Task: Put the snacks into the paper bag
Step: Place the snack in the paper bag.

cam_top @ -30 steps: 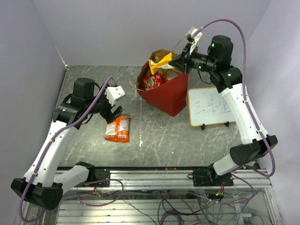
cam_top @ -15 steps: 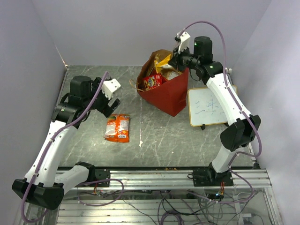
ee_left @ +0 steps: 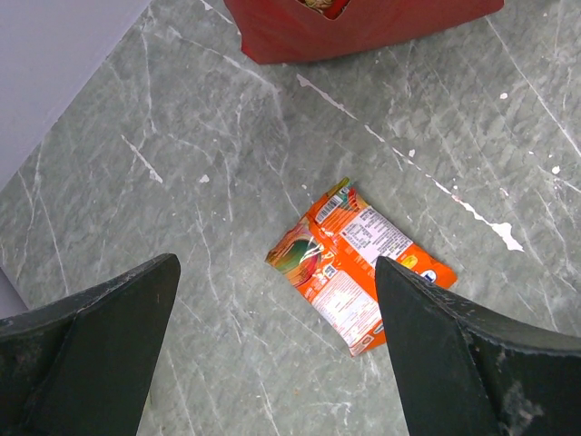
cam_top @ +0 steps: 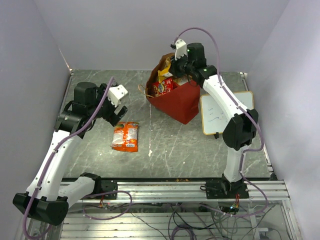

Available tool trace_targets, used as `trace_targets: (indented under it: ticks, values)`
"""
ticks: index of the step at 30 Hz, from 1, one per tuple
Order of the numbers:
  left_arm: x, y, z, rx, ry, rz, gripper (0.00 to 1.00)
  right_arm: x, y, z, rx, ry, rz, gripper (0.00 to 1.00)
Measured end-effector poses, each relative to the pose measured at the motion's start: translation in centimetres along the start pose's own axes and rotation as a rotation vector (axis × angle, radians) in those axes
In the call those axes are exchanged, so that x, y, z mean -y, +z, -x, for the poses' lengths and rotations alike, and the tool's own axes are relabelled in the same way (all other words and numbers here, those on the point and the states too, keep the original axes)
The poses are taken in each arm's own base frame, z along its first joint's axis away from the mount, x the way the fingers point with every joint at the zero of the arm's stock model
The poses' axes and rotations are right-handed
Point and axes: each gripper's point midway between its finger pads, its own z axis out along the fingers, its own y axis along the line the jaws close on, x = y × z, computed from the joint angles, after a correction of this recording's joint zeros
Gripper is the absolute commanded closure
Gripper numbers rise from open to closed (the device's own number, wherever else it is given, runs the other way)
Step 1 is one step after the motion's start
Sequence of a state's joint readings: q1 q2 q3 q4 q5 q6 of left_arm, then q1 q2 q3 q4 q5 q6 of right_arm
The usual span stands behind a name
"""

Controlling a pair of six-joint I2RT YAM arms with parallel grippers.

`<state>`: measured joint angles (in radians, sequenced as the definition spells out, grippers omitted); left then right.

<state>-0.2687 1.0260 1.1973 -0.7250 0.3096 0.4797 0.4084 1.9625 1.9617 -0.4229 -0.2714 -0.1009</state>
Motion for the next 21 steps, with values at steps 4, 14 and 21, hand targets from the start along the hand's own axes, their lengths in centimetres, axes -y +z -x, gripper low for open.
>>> trace_targets:
  ticks: [4,14,21]
  values:
    - [0.0,0.0,0.0,0.001,-0.002,0.000,0.00,0.0,1.7,-1.6,-0.038,0.007,-0.014,0.68]
    - [0.4,0.4,-0.8,-0.013,-0.008,-0.015,0.00,1.5,1.7,-2.2,-0.056,-0.034,-0.083,0.57]
    - [0.4,0.6,-1.0,-0.019,-0.010,-0.019,0.01,1.3,0.2,-1.8,-0.050,-0.055,-0.090,0.56]
